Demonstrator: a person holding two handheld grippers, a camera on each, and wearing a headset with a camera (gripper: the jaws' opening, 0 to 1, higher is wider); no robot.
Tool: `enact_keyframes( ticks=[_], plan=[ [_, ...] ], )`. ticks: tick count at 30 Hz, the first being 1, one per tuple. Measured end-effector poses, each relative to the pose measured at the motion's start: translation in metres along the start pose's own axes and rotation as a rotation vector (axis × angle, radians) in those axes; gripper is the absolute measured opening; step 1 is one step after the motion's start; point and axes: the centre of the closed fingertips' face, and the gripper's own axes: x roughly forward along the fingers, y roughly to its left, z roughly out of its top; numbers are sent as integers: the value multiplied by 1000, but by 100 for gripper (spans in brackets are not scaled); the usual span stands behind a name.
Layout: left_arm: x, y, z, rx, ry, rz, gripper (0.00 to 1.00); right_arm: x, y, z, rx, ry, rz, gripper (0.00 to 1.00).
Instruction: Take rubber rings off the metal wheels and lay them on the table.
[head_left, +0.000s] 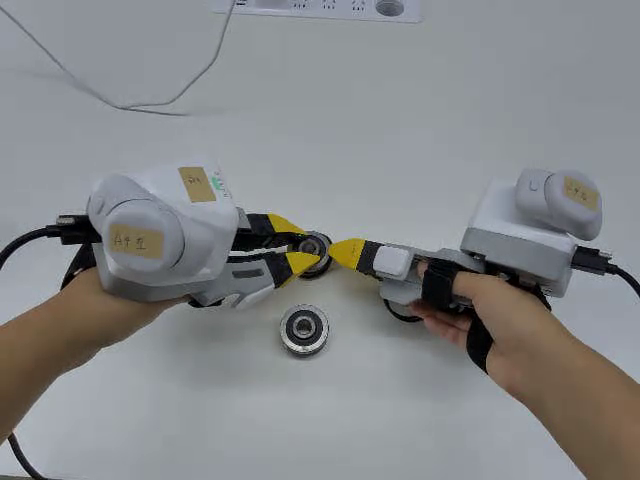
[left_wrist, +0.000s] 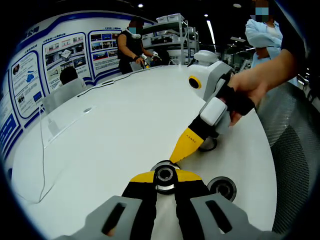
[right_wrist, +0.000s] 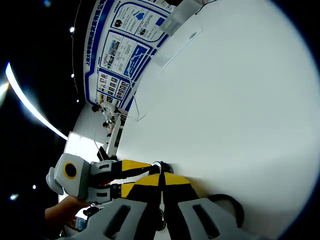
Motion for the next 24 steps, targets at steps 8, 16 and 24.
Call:
enact_keyframes(
  ticks=[8, 16, 24],
  plan=[
    [0, 0, -1, -2, 3, 1, 13, -1, -1, -1, 28, 2, -17, 1],
    [1, 0, -1, -3, 3, 2, 12, -2, 1, 0, 44, -21, -6, 0],
    [1, 0, 0, -2, 5, 2, 12, -2, 3, 0, 35, -23, 7, 0]
  ],
)
